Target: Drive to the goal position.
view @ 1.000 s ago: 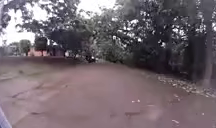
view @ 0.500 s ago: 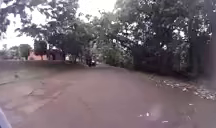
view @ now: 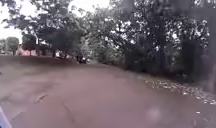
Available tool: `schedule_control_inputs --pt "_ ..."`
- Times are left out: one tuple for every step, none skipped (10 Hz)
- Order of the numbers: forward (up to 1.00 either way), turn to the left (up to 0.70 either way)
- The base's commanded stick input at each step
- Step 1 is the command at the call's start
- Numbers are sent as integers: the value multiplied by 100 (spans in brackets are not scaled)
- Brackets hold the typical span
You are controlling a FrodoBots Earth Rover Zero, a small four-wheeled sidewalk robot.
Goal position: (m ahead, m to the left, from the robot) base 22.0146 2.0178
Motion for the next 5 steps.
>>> schedule_control_inputs --pt "70 0" --pt "70 0" --pt "70 0" --pt "70 0" --pt "70 0"
